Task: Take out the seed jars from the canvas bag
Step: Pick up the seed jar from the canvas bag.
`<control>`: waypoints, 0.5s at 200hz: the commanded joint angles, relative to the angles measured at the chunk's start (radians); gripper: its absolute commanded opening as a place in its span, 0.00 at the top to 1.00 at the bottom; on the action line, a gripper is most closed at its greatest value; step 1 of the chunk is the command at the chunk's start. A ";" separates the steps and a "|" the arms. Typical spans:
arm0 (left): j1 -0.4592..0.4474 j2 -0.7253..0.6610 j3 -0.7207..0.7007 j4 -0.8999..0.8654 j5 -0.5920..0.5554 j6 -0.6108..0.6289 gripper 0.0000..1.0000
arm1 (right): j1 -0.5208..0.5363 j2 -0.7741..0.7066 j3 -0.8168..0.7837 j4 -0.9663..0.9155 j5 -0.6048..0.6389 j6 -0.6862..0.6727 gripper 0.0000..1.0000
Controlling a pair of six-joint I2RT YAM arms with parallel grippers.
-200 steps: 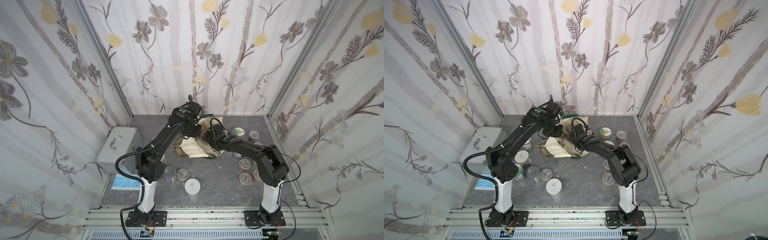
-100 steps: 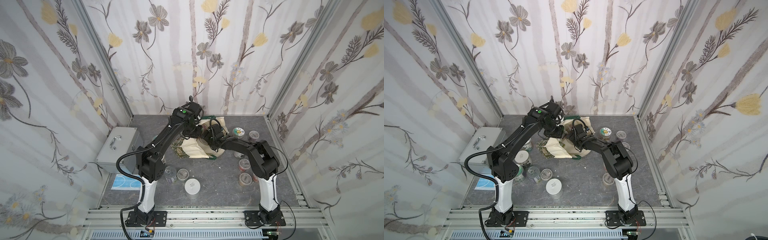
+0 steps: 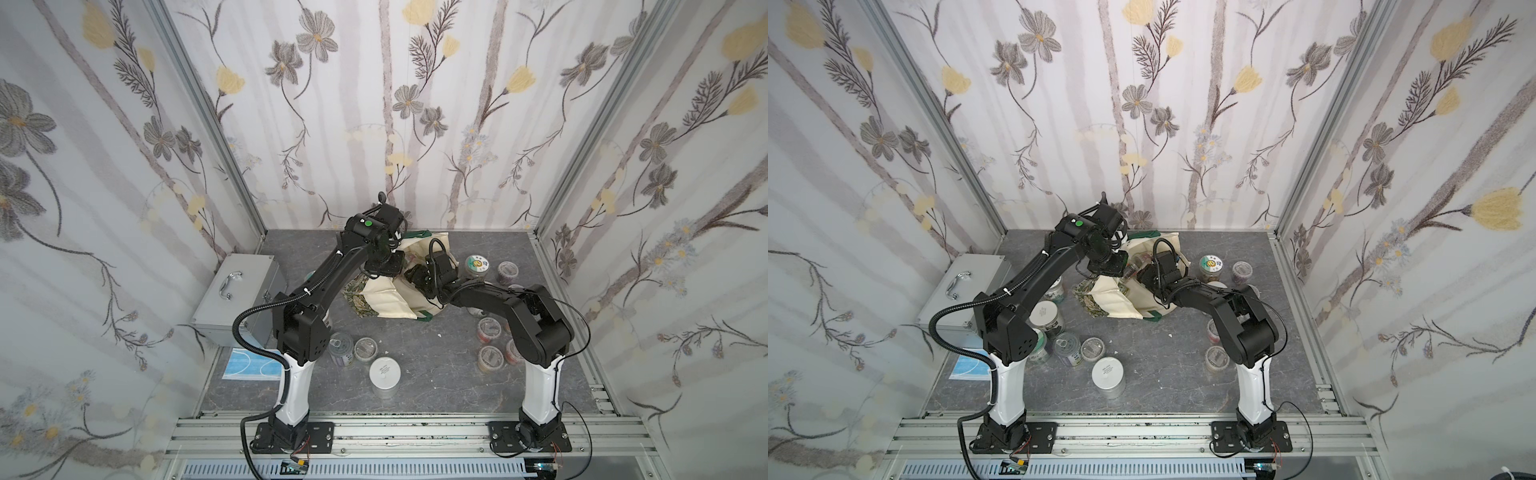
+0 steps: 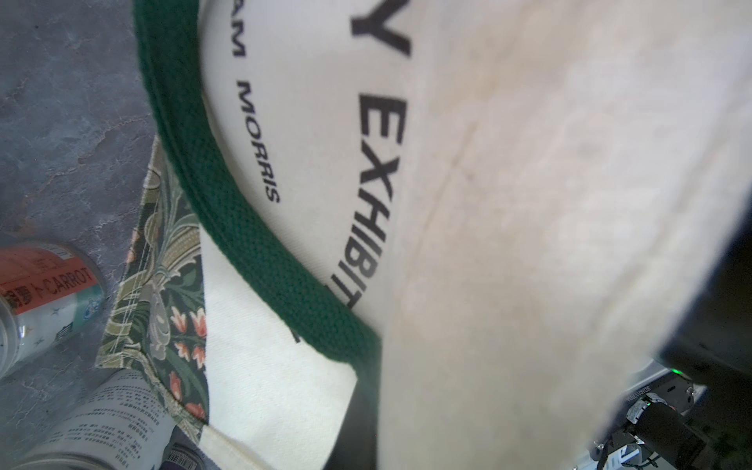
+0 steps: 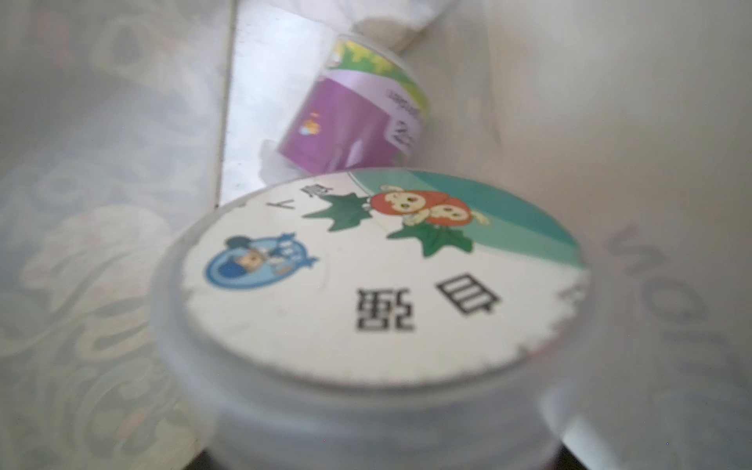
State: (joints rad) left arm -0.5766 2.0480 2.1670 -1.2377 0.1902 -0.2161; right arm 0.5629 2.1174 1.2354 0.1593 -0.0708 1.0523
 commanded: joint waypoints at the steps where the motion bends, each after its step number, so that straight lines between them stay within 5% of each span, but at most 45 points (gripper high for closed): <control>1: 0.002 -0.004 0.010 -0.011 -0.009 -0.005 0.99 | -0.001 -0.059 -0.052 0.180 -0.037 -0.063 0.38; 54: 0.025 0.007 0.027 -0.004 0.000 -0.013 0.99 | 0.021 -0.243 -0.284 0.417 -0.067 -0.153 0.37; 100: 0.069 0.040 0.084 -0.024 0.057 -0.005 0.99 | 0.108 -0.456 -0.453 0.483 0.036 -0.392 0.35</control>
State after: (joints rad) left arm -0.5274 2.0735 2.2238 -1.2491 0.2039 -0.2287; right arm 0.6281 1.7485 0.8429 0.5083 -0.1089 0.8280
